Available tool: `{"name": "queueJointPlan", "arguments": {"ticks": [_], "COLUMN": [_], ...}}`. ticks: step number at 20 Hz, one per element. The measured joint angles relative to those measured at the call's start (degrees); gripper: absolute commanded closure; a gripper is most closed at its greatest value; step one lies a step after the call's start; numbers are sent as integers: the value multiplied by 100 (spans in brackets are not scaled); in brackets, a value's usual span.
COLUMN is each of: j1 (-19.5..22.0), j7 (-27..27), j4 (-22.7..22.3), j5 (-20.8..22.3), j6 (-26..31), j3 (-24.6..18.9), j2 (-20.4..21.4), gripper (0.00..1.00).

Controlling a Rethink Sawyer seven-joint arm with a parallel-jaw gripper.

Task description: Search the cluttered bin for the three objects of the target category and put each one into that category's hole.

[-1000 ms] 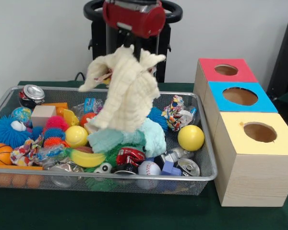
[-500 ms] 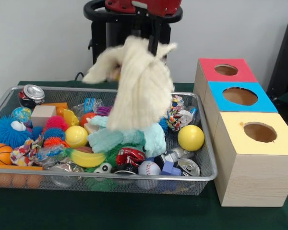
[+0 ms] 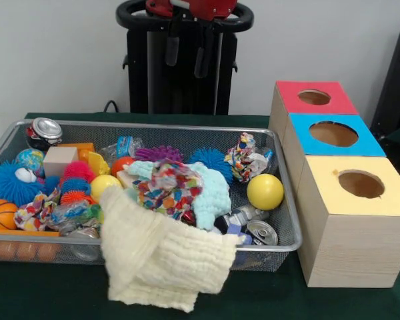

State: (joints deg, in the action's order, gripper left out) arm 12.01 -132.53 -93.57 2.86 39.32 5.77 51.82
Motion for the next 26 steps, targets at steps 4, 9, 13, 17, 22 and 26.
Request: {"name": "queueJointPlan", "arguments": {"ticks": [4, 9, 13, 17, 22, 26], "j1": [100, 449, 683, 871, 1002, 1018], "j7": [0, 0, 0, 0, 0, 0], "j4": [-1, 0, -1, 2, 1, 2], "j5": [-61, -81, -79, -71, -57, -43], "j6": [1, 0, -8, -75, -202, -342], "j3": [0, -5, -12, -17, -33, -41], "j2": [-6, -141, -258, -370, -516, -605], "gripper": [0, 0, 0, 0, 0, 0]}}
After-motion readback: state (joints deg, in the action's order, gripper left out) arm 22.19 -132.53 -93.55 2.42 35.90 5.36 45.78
